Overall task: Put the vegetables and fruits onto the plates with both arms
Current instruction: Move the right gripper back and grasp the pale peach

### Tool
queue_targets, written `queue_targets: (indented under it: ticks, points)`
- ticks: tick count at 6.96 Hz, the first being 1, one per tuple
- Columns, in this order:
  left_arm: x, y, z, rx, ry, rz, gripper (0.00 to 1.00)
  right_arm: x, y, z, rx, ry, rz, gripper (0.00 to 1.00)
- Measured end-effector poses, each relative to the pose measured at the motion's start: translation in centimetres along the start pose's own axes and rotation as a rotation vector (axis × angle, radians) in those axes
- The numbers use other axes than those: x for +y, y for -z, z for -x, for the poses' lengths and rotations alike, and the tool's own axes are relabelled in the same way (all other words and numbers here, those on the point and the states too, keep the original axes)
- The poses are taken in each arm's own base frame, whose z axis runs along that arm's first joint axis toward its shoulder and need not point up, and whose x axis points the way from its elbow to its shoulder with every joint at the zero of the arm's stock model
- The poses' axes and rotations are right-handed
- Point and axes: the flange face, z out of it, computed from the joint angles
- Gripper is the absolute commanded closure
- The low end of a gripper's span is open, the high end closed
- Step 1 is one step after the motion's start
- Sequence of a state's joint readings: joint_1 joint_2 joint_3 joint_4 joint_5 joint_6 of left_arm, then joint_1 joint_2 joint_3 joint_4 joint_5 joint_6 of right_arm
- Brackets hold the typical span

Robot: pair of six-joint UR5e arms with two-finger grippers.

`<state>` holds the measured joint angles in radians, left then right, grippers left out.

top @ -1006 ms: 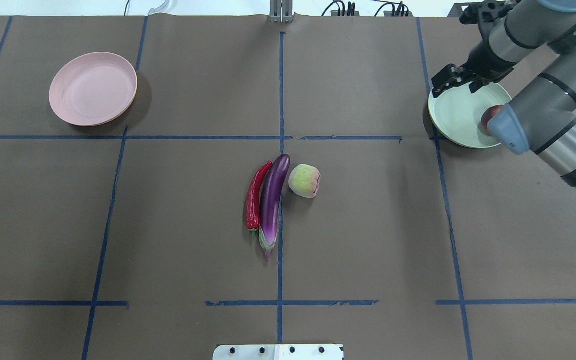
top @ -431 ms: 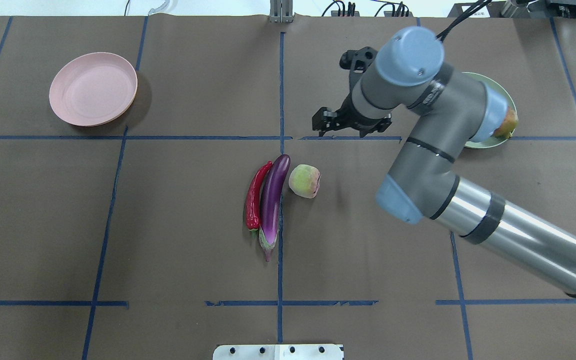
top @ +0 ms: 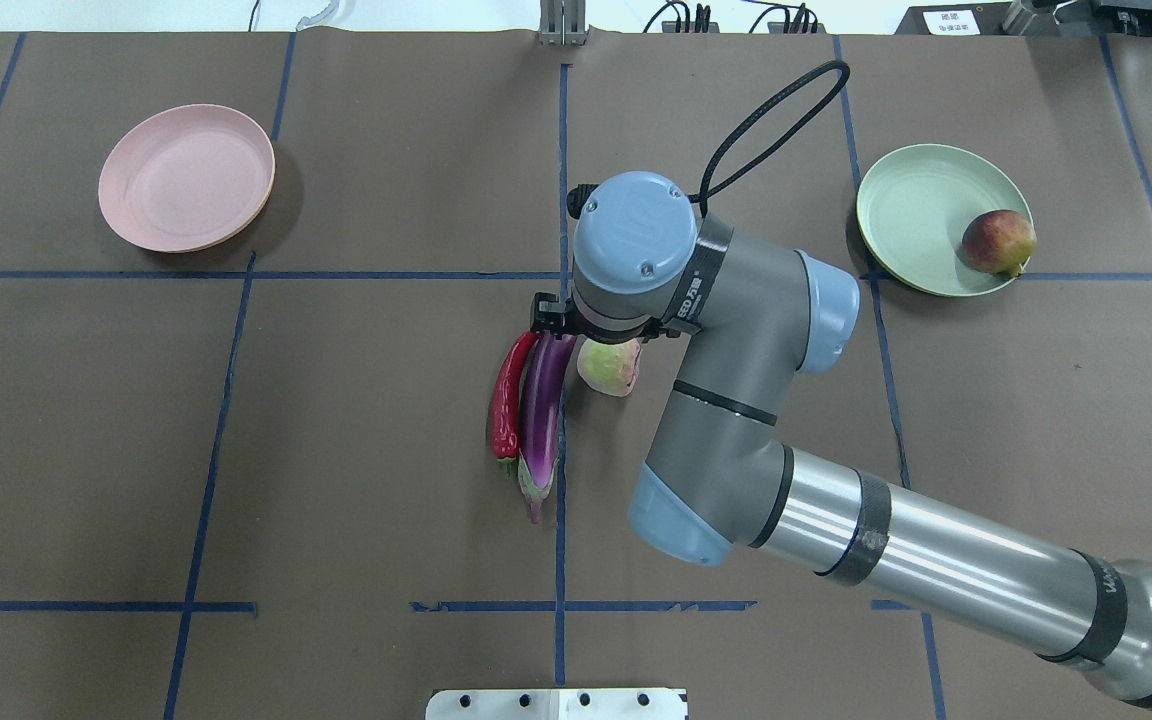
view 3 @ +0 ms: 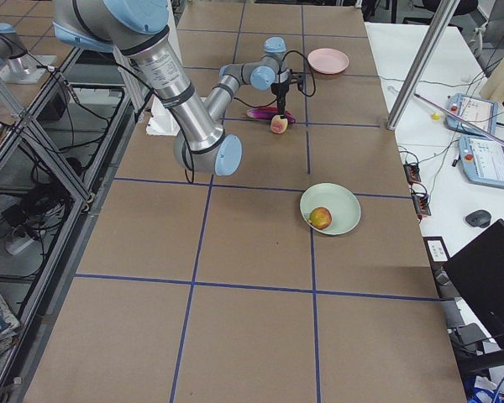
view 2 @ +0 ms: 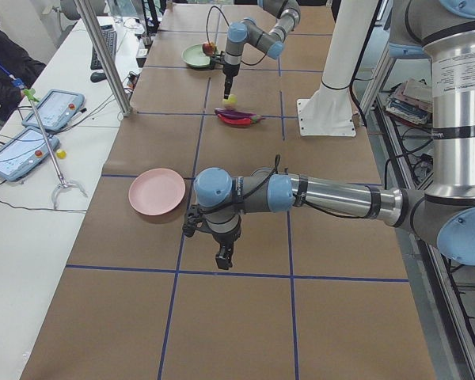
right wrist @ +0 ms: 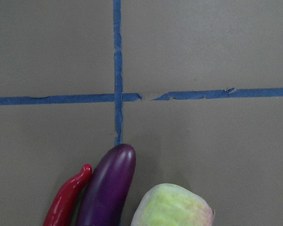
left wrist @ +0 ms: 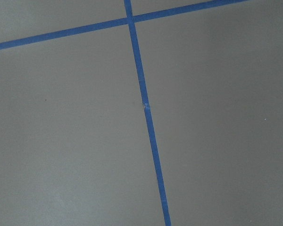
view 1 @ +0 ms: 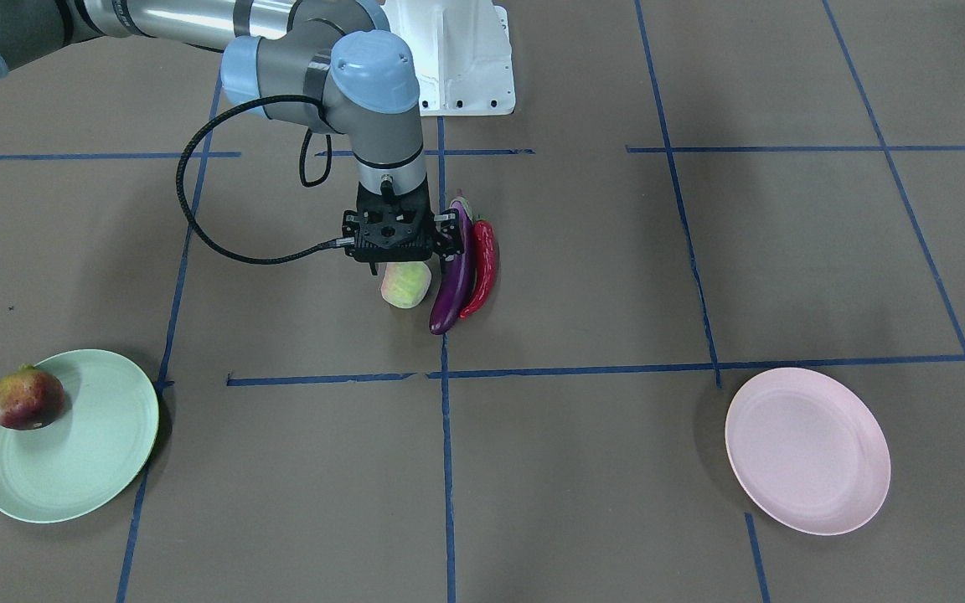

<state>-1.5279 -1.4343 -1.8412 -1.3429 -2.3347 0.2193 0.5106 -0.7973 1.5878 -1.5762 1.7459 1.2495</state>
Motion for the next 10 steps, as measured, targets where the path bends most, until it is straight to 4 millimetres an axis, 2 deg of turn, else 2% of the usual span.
queue_targets:
  ticks: [2,4,8,10]
  points:
    - [0.0,-0.1,0.1,0.000,0.001,0.001,0.00,2.0,-2.0,-0.2,0.050,0.014,-0.002,0.00]
    - [0.0,-0.1,0.1,0.000,0.002,0.002,0.00,3.0,-3.1,0.2,0.073,0.026,-0.009,0.01]
    - [0.0,-0.2,0.2,0.001,0.004,0.004,0.00,2.8,-2.6,1.1,0.062,0.038,-0.028,0.02]
    - [0.0,-0.3,0.3,0.001,0.005,0.005,0.00,2.6,-3.2,0.8,0.077,0.042,-0.041,0.07]
